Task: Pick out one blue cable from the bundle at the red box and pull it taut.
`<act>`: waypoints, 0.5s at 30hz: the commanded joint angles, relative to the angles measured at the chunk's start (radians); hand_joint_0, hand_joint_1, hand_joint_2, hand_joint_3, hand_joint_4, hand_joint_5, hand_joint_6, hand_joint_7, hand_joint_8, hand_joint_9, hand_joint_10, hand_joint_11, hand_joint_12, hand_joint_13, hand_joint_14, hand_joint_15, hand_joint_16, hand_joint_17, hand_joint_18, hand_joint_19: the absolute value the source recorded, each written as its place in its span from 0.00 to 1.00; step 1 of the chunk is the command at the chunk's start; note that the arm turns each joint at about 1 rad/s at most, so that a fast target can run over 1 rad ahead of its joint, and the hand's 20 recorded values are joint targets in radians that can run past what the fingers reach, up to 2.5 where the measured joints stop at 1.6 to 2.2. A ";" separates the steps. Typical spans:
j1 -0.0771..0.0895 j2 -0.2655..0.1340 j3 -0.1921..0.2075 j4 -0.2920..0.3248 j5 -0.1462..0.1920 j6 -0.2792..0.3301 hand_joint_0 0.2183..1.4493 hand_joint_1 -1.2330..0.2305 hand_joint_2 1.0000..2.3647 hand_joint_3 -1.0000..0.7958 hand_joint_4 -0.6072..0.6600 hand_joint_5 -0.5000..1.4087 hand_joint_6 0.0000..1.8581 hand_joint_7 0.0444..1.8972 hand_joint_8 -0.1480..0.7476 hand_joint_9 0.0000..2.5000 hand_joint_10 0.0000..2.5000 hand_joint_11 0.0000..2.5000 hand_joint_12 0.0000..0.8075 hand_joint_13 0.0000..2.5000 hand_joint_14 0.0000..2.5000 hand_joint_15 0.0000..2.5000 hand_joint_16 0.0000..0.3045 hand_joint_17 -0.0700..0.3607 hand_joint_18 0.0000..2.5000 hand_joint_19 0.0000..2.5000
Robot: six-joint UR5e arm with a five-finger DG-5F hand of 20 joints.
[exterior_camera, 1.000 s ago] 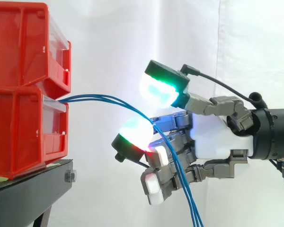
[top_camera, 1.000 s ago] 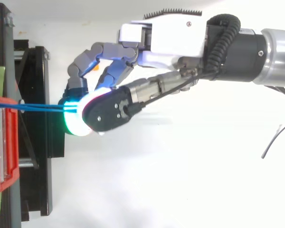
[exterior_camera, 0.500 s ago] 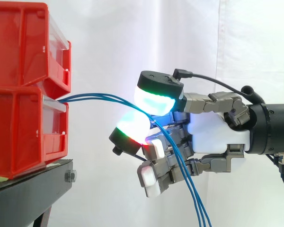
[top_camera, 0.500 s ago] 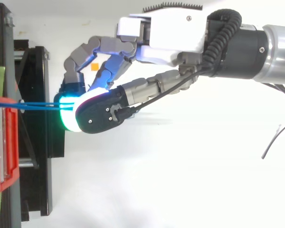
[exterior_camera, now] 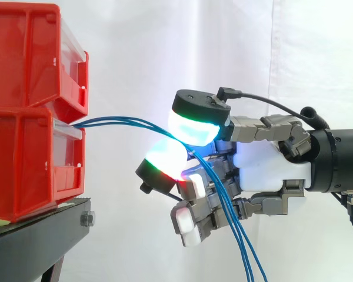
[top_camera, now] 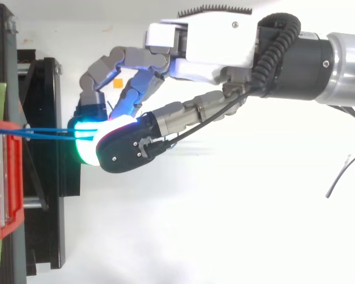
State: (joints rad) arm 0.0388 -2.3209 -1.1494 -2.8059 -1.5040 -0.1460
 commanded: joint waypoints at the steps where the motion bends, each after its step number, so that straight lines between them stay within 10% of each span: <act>1: 0.001 0.000 -0.001 -0.001 0.001 0.002 0.36 0.32 0.02 0.45 0.44 0.18 0.51 0.60 0.39 0.39 0.01 0.33 0.35 0.36 0.01 0.24 0.15 0.39 0.25 0.25; 15: -0.004 0.000 -0.001 -0.014 0.001 0.008 0.44 0.28 0.00 0.30 0.39 0.18 0.52 0.68 0.37 0.42 0.01 0.33 0.35 0.38 0.01 0.24 0.14 0.39 0.28 0.24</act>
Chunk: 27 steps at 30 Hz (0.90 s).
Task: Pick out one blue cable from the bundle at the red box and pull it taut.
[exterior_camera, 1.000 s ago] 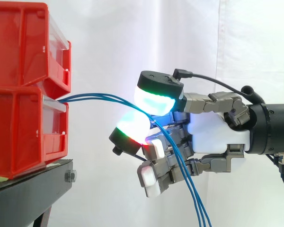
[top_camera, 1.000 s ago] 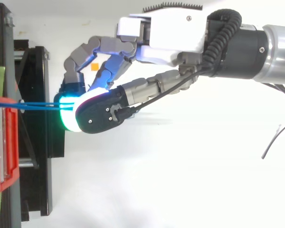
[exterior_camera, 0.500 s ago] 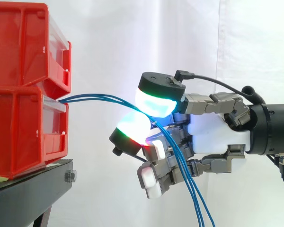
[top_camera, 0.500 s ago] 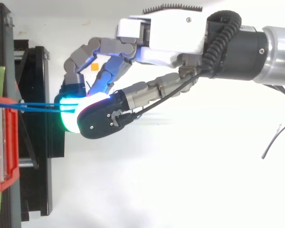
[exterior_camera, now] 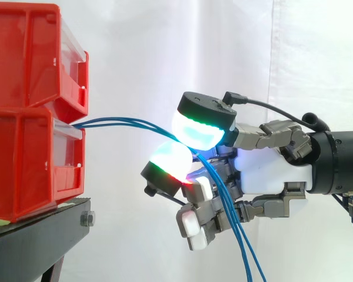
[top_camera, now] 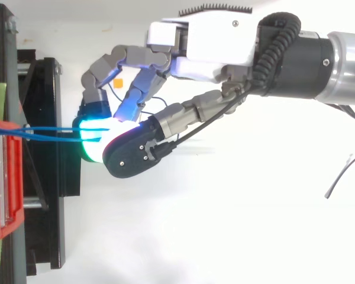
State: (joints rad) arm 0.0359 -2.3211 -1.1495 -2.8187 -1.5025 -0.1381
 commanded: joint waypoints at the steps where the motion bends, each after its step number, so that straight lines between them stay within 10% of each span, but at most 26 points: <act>1: -0.001 0.000 0.001 -0.004 -0.001 0.000 0.44 0.28 0.00 0.29 0.39 0.18 0.52 0.68 0.38 0.42 0.01 0.33 0.35 0.38 0.01 0.25 0.14 0.39 0.28 0.24; 27: -0.002 0.000 0.001 -0.007 -0.001 0.000 0.19 0.38 0.00 0.28 0.56 0.18 0.49 0.47 0.41 0.43 0.01 0.32 0.40 0.40 0.01 0.25 0.17 0.43 0.30 0.25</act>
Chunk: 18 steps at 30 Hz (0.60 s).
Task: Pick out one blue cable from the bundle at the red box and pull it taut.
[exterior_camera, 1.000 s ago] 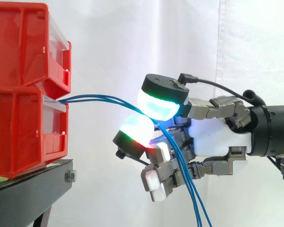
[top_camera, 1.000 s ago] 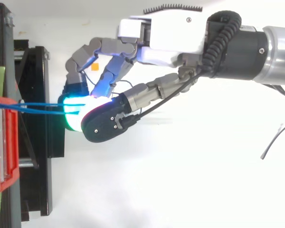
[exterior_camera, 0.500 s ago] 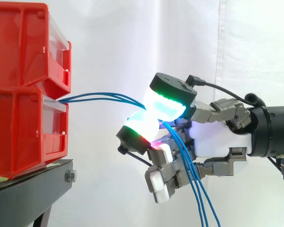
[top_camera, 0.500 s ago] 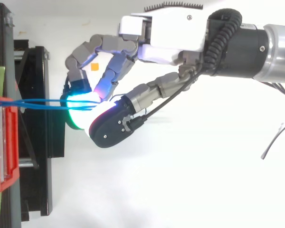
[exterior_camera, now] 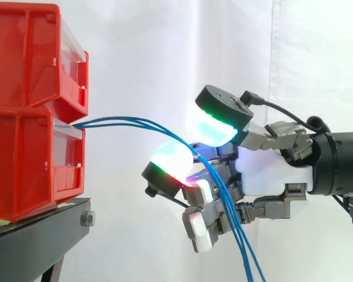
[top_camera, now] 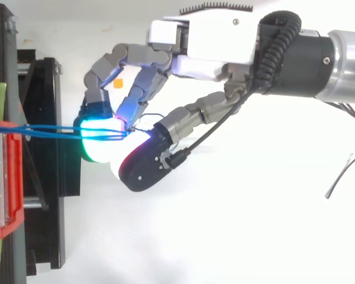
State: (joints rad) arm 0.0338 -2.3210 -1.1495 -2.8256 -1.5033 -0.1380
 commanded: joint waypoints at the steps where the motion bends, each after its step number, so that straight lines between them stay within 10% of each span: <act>1: 0.000 0.000 0.001 0.000 0.000 0.000 0.19 0.40 0.00 0.28 0.56 0.18 0.49 0.46 0.41 0.43 0.01 0.32 0.40 0.40 0.01 0.25 0.17 0.43 0.30 0.25; 7: 0.000 0.000 -0.001 0.000 0.000 0.000 0.29 0.51 0.00 0.28 0.50 0.18 0.48 0.51 0.38 0.43 0.01 0.33 0.36 0.39 0.01 0.26 0.15 0.40 0.27 0.27; 18: 0.000 0.000 0.001 0.000 0.000 0.000 0.31 0.40 0.02 0.44 0.51 0.18 0.51 0.53 0.40 0.42 0.01 0.33 0.37 0.38 0.01 0.26 0.15 0.40 0.27 0.27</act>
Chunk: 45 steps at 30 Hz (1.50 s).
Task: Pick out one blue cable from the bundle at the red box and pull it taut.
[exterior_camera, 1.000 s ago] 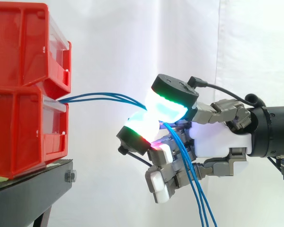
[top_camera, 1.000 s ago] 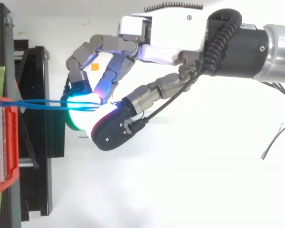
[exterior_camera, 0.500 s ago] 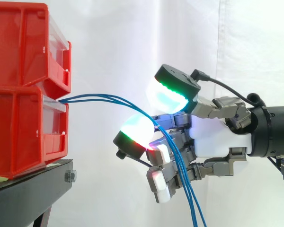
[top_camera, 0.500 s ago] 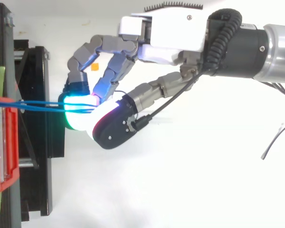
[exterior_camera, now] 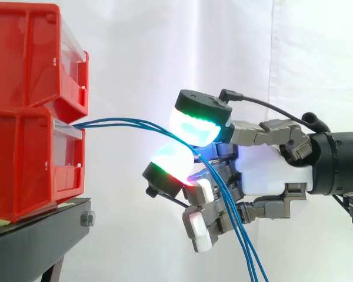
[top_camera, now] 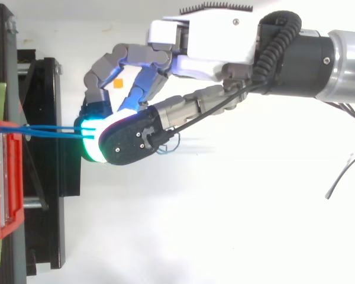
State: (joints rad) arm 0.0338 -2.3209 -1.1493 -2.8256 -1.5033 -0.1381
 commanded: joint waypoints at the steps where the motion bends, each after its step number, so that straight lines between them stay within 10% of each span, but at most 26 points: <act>1: -0.002 0.000 0.000 0.000 0.000 0.000 0.31 0.38 0.02 0.45 0.51 0.18 0.51 0.54 0.40 0.42 0.01 0.33 0.37 0.38 0.01 0.26 0.15 0.40 0.27 0.27; 45: -0.002 0.000 0.000 0.000 0.002 0.017 0.42 0.27 0.00 0.28 0.40 0.17 0.52 0.69 0.39 0.44 0.01 0.33 0.35 0.40 0.01 0.25 0.13 0.37 0.29 0.24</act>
State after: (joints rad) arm 0.0336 -2.3212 -1.1494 -2.8256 -1.5018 -0.1214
